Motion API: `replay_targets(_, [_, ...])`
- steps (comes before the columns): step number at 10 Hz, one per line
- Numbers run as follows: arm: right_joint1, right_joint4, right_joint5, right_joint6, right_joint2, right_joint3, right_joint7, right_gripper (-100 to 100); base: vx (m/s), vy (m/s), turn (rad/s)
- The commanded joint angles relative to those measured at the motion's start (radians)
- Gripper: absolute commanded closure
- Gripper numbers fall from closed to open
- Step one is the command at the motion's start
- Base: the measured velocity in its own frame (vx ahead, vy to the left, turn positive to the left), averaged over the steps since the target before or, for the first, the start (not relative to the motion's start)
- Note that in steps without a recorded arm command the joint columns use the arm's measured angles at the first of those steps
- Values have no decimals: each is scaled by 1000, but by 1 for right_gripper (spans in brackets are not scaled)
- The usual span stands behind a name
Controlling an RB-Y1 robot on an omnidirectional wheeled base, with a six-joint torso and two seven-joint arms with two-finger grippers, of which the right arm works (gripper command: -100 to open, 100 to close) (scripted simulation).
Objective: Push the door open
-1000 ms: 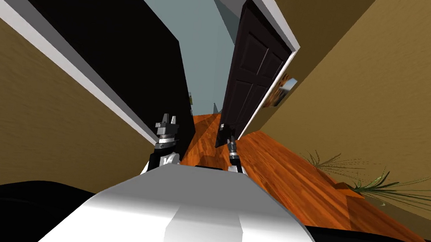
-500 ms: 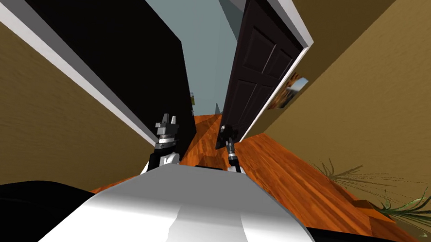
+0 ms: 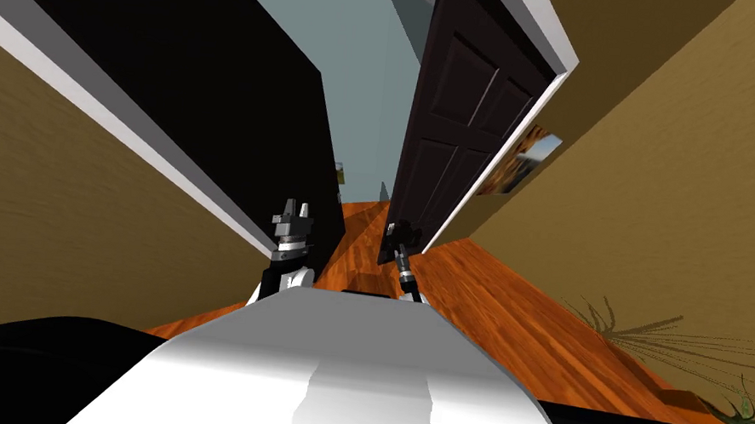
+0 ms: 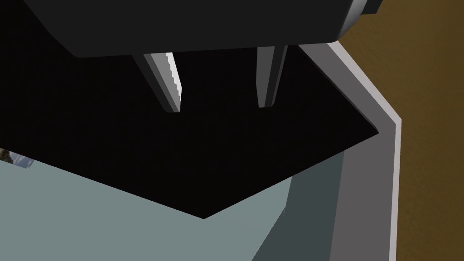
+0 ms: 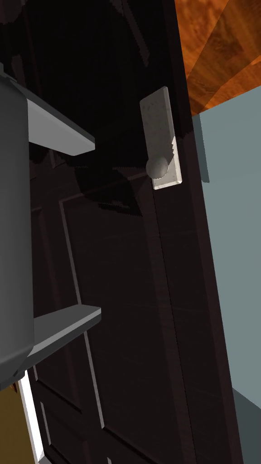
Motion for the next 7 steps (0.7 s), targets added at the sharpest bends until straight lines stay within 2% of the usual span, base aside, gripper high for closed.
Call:
replay_targets(1, [-16,42,-1,-12,-5,9,-1,-100,84,-66,75])
replay_targets(6, [-56,153,-3,-45,-23,33,-7,-100,74,-66,86])
replay_targets(7, [-70,193,-3,-56,-29,41,-9,-100,103,-86,144])
